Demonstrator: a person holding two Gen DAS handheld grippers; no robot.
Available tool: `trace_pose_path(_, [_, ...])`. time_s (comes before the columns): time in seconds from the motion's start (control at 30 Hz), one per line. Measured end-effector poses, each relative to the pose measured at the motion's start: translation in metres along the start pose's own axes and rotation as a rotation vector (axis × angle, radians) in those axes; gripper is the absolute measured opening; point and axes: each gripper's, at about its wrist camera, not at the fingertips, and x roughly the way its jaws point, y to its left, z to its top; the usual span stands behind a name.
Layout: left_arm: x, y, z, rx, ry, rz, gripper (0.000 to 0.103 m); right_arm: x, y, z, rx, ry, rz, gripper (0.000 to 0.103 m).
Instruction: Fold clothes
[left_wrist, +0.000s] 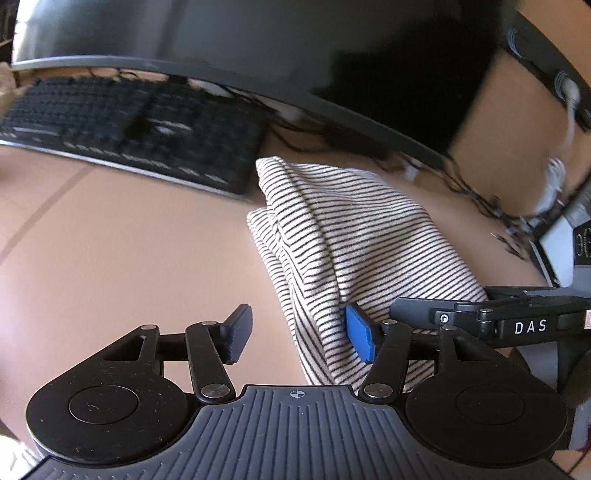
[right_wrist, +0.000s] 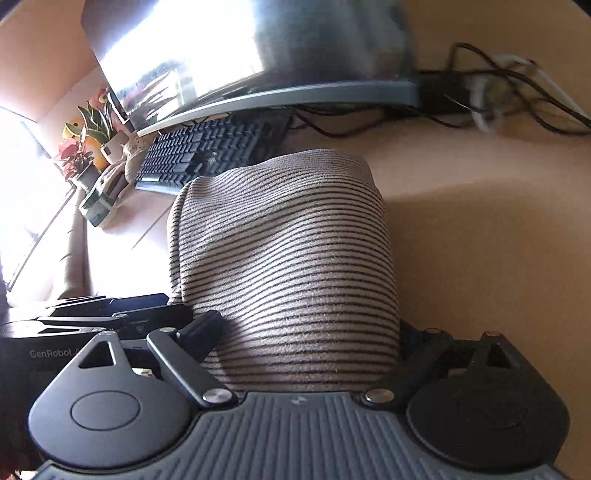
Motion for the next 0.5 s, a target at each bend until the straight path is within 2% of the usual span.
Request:
trace_pose_path(0.07, [0.000, 0.013, 0.013, -0.006, -0.005, 0.027, 0.063, 0.016, 0.011, 0.011, 0.002, -0.005, -0.009, 0.092])
trace_pose_path(0.13, [-0.004, 0.023, 0.022, -0.039, 0.002, 0.018, 0.059, 0.028, 0.022, 0.018, -0.012, -0.015, -0.034, 0.092])
trace_pose_path(0.23, [-0.005, 0.034, 0.024, -0.093, 0.033, -0.067, 0.061, 0.030, 0.025, 0.019, 0.000, -0.020, -0.046, 0.094])
trace_pose_path(0.3, [0.002, 0.039, 0.022, -0.080, 0.055, -0.086, 0.066, 0.024, 0.020, 0.017, 0.028, -0.021, -0.040, 0.096])
trace_pose_path(0.4, [0.008, 0.046, 0.021, -0.062, 0.054, -0.115, 0.068, 0.014, 0.007, 0.006, 0.109, -0.001, -0.019, 0.096])
trace_pose_path(0.47, [0.010, 0.050, 0.022, -0.049, 0.058, -0.139, 0.069, 0.009, 0.007, 0.003, 0.159, 0.018, 0.016, 0.083])
trace_pose_path(0.5, [0.011, 0.051, 0.022, -0.038, 0.059, -0.144, 0.069, 0.000, 0.016, 0.006, 0.135, 0.002, 0.037, 0.083])
